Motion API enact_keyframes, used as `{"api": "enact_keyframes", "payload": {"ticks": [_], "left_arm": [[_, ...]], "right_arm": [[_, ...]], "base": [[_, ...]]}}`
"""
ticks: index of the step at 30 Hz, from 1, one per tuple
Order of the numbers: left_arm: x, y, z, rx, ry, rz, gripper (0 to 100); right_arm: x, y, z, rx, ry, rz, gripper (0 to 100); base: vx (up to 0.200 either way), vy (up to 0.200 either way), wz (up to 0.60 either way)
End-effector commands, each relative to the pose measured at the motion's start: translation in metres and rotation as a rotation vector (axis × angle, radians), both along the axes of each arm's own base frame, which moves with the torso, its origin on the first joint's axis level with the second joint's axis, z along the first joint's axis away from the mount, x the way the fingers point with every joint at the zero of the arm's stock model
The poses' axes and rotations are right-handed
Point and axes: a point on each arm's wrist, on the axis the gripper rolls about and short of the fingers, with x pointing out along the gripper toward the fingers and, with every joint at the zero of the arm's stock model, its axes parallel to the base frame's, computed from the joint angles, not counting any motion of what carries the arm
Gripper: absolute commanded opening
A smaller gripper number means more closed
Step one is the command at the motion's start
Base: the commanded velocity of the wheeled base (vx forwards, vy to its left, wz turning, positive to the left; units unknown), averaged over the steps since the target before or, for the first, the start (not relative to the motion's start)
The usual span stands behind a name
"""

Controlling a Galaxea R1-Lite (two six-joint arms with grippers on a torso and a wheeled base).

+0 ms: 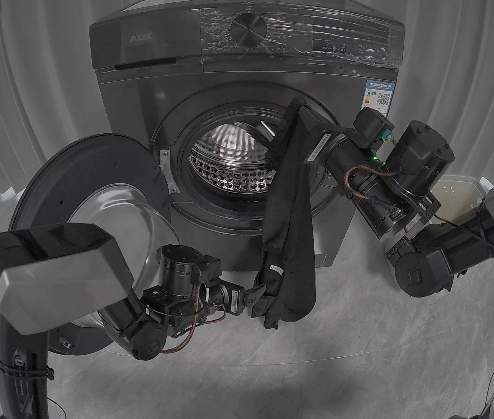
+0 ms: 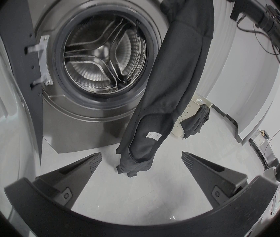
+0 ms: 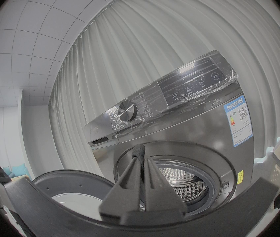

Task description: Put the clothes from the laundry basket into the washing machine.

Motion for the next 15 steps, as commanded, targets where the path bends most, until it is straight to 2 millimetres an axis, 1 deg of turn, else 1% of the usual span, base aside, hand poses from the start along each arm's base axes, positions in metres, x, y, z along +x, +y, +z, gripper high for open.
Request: {"api": "enact_keyframes", "payload": {"ticks": [1, 8, 11, 12, 15], "left_arm": [[0.006, -0.004, -0.027, 0.021, 0.043, 0.001, 100], [0.014, -0.009, -0.047, 0.018, 0.049, -0.011, 100], [0.020, -0.006, -0.052, 0.018, 0.059, -0.009, 100], [0.022, -0.005, -0.057, 0.020, 0.067, -0.013, 100], [0.027, -0.007, -0.057, 0.003, 0.064, -0.033, 100]], "right_arm": [[-0.001, 0.003, -0.003, -0.004, 0.005, 0.008, 0], [-0.002, 0.004, -0.004, -0.008, 0.010, 0.012, 0], [-0.002, 0.004, -0.005, -0.009, 0.011, 0.012, 0], [-0.002, 0.004, -0.007, -0.014, 0.019, 0.012, 0], [-0.003, 0.003, -0.011, -0.023, 0.030, 0.012, 0]], "base": [[0.000, 0.000, 0.00], [0.000, 0.000, 0.00], [0.000, 0.000, 0.00], [0.000, 0.000, 0.00], [0.000, 0.000, 0.00]]}}
